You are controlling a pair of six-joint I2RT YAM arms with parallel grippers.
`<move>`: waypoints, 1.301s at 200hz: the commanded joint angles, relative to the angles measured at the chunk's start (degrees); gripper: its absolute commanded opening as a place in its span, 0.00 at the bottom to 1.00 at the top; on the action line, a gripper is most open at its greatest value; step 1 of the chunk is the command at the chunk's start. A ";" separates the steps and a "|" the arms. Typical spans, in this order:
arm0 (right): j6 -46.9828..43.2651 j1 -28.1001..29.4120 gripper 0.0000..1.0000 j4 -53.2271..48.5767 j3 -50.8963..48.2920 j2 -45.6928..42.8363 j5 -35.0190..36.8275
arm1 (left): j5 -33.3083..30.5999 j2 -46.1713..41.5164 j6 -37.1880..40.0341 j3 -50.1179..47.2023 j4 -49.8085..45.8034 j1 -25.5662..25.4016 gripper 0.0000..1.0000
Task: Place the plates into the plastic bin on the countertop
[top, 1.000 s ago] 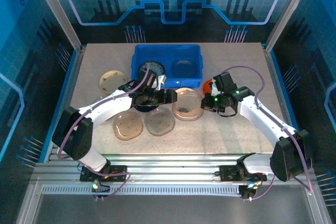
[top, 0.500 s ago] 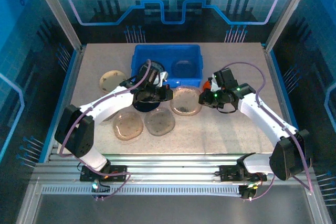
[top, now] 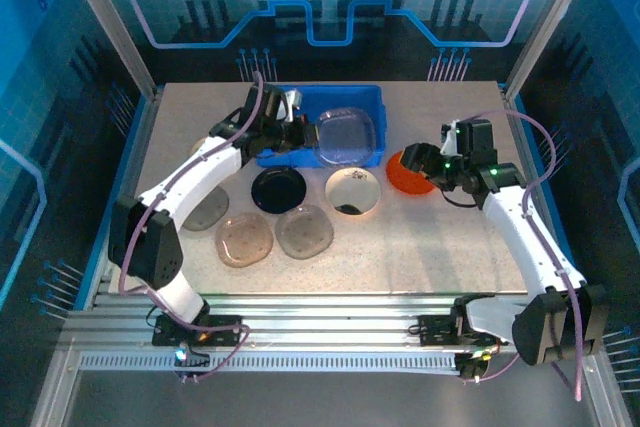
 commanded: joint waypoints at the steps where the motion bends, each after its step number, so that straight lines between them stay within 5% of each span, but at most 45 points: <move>1: 1.55 -1.03 0.70 1.48 1.05 -0.13 -0.50 | -0.72 2.49 1.75 5.40 -4.01 0.62 0.00; 90: 1.23 -3.09 0.70 2.29 0.27 -0.10 4.88 | -2.03 20.31 1.87 29.96 -11.88 4.51 0.00; 152: 0.07 -5.61 0.70 2.74 1.35 4.25 2.32 | -6.69 38.21 2.64 49.44 -17.06 4.95 0.00; 260: -0.02 -4.34 0.69 4.69 1.67 10.40 -1.03 | -7.48 48.71 -0.53 52.48 -14.61 4.12 0.00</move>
